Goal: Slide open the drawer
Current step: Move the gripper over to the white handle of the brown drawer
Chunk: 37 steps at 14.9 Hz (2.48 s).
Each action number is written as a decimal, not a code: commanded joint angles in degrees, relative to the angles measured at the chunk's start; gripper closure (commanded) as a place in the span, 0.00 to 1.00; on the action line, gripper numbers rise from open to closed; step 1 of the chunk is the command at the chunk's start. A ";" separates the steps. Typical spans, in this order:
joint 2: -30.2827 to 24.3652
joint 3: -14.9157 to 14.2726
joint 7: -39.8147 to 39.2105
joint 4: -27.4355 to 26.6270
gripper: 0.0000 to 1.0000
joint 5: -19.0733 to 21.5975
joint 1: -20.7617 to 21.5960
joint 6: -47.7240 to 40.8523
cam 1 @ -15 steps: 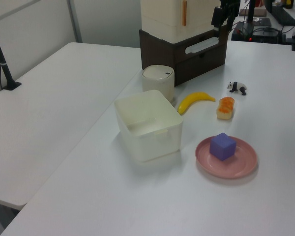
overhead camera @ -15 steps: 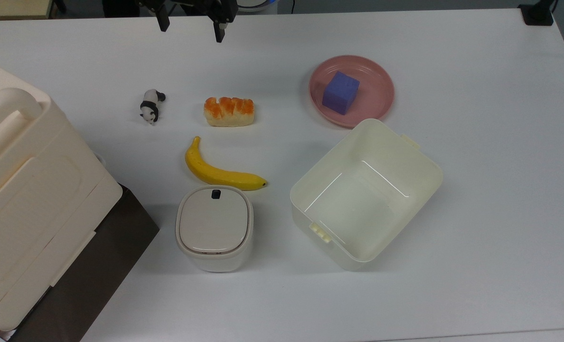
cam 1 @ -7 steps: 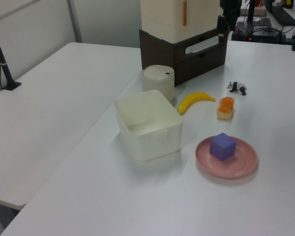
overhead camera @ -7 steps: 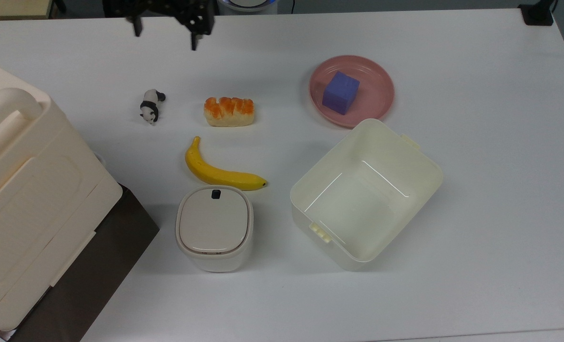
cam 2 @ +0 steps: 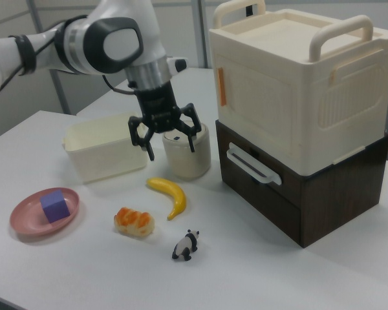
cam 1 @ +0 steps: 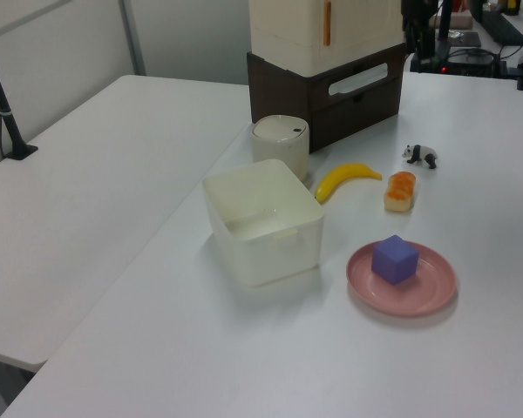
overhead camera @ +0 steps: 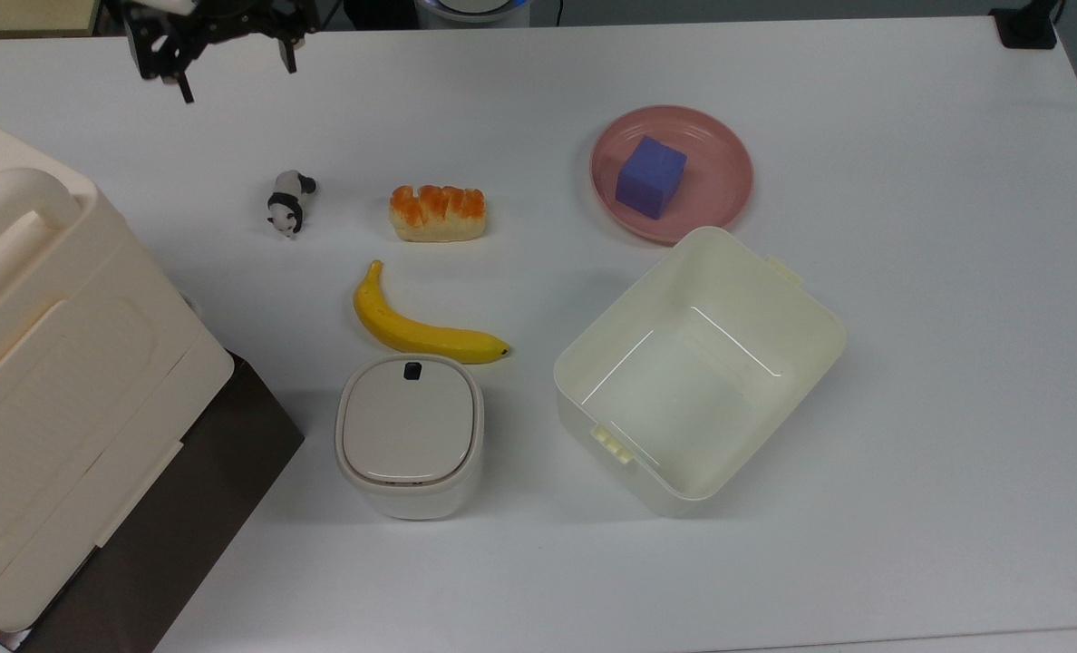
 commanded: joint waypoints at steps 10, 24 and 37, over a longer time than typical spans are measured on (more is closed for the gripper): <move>8.04 -1.87 -22.42 1.05 0.00 -5.64 -2.22 18.52; 14.90 -1.87 -20.93 1.05 0.00 -14.97 -2.66 26.78; 18.07 -1.35 -20.93 2.02 0.00 -15.06 -2.31 29.86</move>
